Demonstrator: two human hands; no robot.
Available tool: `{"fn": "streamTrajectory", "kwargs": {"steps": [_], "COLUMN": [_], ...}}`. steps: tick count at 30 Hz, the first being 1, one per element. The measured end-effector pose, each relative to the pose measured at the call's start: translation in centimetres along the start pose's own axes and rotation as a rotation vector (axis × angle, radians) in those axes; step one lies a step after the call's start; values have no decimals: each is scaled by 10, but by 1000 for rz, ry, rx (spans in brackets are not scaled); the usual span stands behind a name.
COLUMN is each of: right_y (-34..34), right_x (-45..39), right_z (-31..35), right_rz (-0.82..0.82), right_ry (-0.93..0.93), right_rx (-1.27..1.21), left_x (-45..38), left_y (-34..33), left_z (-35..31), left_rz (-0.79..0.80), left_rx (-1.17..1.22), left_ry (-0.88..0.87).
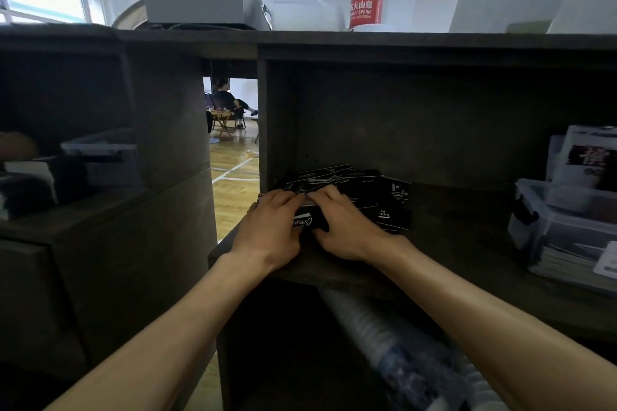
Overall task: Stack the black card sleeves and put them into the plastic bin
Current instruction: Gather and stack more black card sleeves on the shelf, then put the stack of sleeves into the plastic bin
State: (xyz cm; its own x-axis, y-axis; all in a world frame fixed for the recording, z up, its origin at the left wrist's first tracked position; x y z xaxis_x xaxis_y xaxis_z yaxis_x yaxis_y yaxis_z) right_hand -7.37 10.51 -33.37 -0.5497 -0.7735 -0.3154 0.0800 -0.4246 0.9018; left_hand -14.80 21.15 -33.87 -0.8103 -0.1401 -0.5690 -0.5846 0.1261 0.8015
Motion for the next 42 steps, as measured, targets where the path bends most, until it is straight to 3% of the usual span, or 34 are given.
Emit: {"fn": "streamTrajectory", "kwargs": {"steps": [8, 20, 28, 34, 42], "right_y": [-1, -5, 10, 41, 147], "right_x": [11, 16, 26, 61, 123], "right_z": [-7, -5, 5, -12, -53], "right_rz": [-20, -61, -201, -209, -345], "right_ry": [-29, -48, -70, -206, -261], "right_rx": [62, 133, 167, 142, 210], "left_x": [-2, -1, 2, 2, -26], "left_y": [-10, -8, 0, 1, 33], "left_z": [-3, -5, -23, -70, -182], "left_rz": [89, 72, 41, 4, -249], "left_rx": [-23, -73, -249, -314, -125], "left_ry": [-24, -65, -84, -220, -504]}}
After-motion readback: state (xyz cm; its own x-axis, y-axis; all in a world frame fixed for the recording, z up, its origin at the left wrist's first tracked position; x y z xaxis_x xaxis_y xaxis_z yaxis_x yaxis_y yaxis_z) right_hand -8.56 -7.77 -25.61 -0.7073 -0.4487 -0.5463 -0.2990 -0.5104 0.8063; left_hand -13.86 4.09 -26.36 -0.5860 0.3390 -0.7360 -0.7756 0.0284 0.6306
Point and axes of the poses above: each hand's wrist, its own x-axis away from the middle knuckle, its own y-axis out of the back of the hand, z = x × y, the point moved 6 cm from there along -x, towards the middle knuckle, and after that the axes turned 1 degree about -y, right-handed, at the moved point
